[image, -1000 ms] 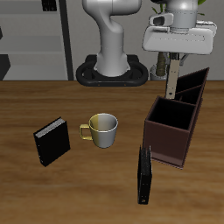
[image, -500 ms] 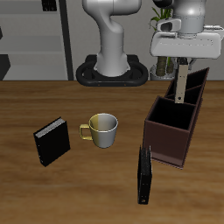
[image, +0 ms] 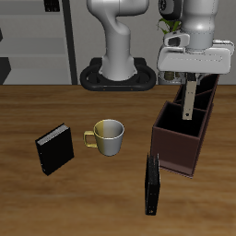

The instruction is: Place the yellow book into the left desk caddy's right compartment

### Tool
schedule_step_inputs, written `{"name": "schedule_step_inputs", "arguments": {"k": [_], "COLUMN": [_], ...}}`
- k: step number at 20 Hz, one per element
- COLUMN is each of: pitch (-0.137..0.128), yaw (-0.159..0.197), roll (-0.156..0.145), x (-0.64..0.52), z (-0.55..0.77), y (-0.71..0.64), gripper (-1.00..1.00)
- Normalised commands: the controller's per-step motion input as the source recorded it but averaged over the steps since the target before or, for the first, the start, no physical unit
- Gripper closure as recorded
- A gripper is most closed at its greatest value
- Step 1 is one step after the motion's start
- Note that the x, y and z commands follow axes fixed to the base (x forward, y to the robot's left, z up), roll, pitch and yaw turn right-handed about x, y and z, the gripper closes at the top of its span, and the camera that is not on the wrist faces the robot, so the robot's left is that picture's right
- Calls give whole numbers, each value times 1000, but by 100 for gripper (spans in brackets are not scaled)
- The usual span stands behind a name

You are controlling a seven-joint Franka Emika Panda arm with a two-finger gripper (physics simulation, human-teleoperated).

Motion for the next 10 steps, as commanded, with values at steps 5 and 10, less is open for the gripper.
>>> {"name": "schedule_step_inputs", "arguments": {"k": [5,10], "pitch": [21,20], "yaw": [-5,14], "roll": [-22,-2], "x": [115,40], "z": [-209,-190], "y": [-100,-10], "gripper": [100,100]}}
